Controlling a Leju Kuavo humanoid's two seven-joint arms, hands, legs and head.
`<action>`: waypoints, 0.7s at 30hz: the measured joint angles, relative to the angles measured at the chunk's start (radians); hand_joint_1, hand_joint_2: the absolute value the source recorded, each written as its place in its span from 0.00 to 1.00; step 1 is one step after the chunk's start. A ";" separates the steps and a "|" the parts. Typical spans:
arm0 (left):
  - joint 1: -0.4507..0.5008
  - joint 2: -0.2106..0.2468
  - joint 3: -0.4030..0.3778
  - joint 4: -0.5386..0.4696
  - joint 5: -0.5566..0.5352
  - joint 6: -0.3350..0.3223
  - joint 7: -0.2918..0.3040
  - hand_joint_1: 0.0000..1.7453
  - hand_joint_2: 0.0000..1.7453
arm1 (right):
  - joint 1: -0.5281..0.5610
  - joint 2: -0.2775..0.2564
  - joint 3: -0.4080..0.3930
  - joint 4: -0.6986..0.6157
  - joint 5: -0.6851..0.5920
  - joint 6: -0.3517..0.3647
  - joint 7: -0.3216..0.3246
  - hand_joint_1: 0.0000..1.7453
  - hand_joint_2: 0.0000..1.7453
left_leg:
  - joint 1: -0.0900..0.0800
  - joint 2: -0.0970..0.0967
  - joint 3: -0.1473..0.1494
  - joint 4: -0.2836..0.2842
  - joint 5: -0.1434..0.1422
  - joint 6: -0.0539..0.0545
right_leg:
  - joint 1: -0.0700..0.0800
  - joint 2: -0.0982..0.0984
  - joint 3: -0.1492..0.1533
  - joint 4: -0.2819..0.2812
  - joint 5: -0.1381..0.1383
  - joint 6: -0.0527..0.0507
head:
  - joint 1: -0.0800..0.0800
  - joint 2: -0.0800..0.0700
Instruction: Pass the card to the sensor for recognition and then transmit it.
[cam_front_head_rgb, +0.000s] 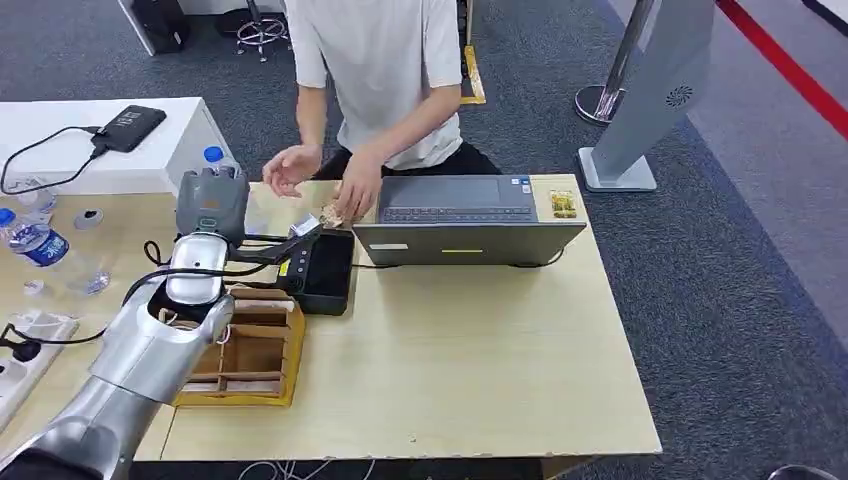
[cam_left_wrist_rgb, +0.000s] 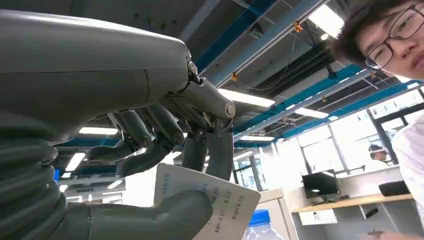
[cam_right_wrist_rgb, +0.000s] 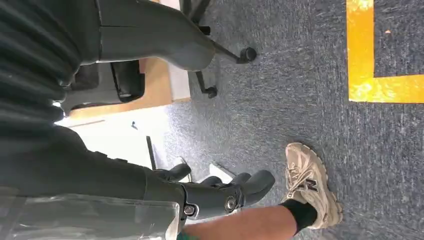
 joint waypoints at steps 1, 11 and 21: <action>0.000 0.000 0.000 0.000 0.000 0.000 0.000 1.00 1.00 | 0.000 0.000 0.000 0.000 0.000 -0.001 0.000 0.00 1.00 | 0.000 0.000 0.000 0.000 0.000 0.000 | 0.000 0.000 0.000 0.000 0.000 0.000 | 0.000 0.000; 0.002 0.001 0.000 0.000 0.000 0.000 0.000 0.00 1.00 | -0.003 0.000 -0.015 0.007 0.024 -0.002 -0.005 0.00 1.00 | 0.000 0.000 -0.001 0.000 0.000 0.000 | 0.000 0.000 0.000 0.000 0.000 0.000 | 0.000 0.000; 0.005 0.000 0.002 0.000 0.000 0.000 -0.006 0.00 1.00 | -0.015 0.000 -0.064 0.019 0.074 -0.003 -0.019 0.00 1.00 | 0.000 -0.001 -0.001 0.000 0.000 0.000 | 0.000 -0.001 0.000 0.000 0.000 0.000 | 0.000 0.000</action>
